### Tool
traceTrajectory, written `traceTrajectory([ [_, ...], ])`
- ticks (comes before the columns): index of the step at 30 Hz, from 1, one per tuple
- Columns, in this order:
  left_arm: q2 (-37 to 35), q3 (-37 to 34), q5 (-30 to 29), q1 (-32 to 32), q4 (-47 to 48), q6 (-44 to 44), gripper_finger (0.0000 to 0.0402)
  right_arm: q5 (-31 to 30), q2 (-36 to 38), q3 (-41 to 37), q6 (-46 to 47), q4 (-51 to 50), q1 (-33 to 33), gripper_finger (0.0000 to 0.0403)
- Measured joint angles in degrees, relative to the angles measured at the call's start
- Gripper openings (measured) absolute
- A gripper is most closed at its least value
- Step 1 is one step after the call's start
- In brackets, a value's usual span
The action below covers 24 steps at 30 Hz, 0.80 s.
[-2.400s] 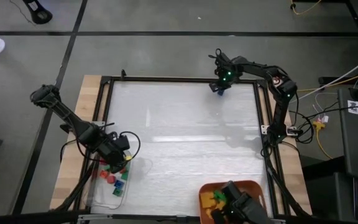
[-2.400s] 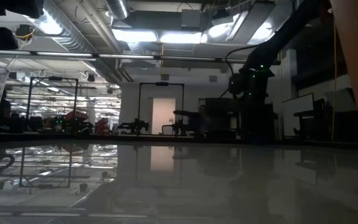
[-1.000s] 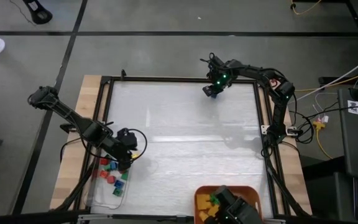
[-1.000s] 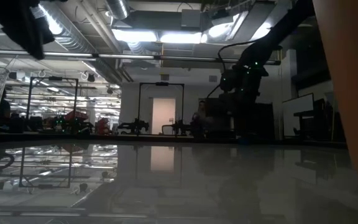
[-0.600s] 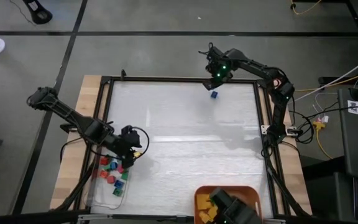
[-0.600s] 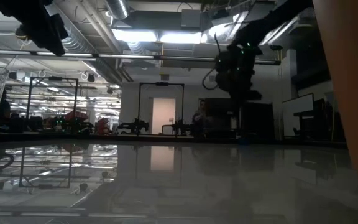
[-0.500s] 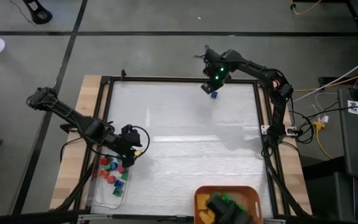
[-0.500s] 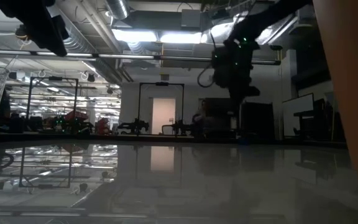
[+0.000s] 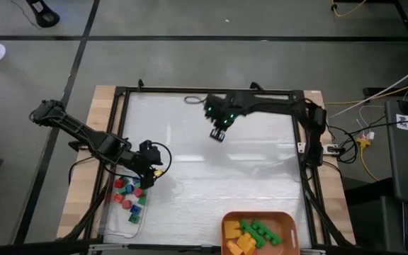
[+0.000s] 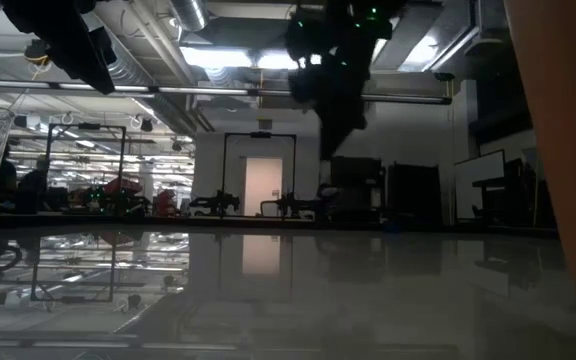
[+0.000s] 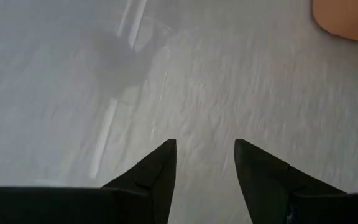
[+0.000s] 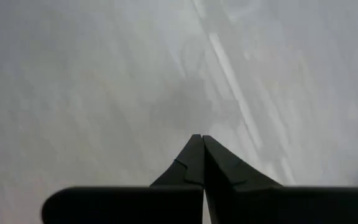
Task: Sort blocks by size
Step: Put the small blue game piece into the transparent bin
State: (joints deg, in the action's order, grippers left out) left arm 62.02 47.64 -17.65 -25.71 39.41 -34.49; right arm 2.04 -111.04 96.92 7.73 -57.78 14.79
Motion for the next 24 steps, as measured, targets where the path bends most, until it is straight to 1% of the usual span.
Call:
traceTrajectory([
  [4, 0.0, 0.0, 0.0, -0.2, 0.1, 0.0, 0.0149, 0.1, -2.6, 0.0, 0.3, 3.8, -3.3, 0.0001],
  [8, 0.0, 0.0, 0.0, -0.2, 0.1, 0.0, 0.0149, -0.2, -7.6, -0.1, 0.4, 4.8, -3.7, 0.0001],
  [11, 0.0, 0.0, 0.0, -0.2, 0.2, 0.0, 0.0149, -0.4, -10.3, -0.1, 0.4, 5.3, -2.6, 0.0001],
  [14, 0.0, 0.0, 0.0, -0.2, 0.2, 0.0, 0.0149, -2.4, -12.0, -0.1, 0.4, 5.2, -1.2, 0.0001],
  [20, 0.0, 0.0, 0.0, -0.2, 0.2, 0.0, 0.0149, -6.8, -12.6, 0.0, -0.7, 4.5, 2.3, 0.0001],
  [24, 0.0, 0.0, 0.0, -0.2, 0.2, 0.0, 0.0149, -7.1, -12.6, 0.0, -2.1, 3.6, 4.8, 0.0001],
])
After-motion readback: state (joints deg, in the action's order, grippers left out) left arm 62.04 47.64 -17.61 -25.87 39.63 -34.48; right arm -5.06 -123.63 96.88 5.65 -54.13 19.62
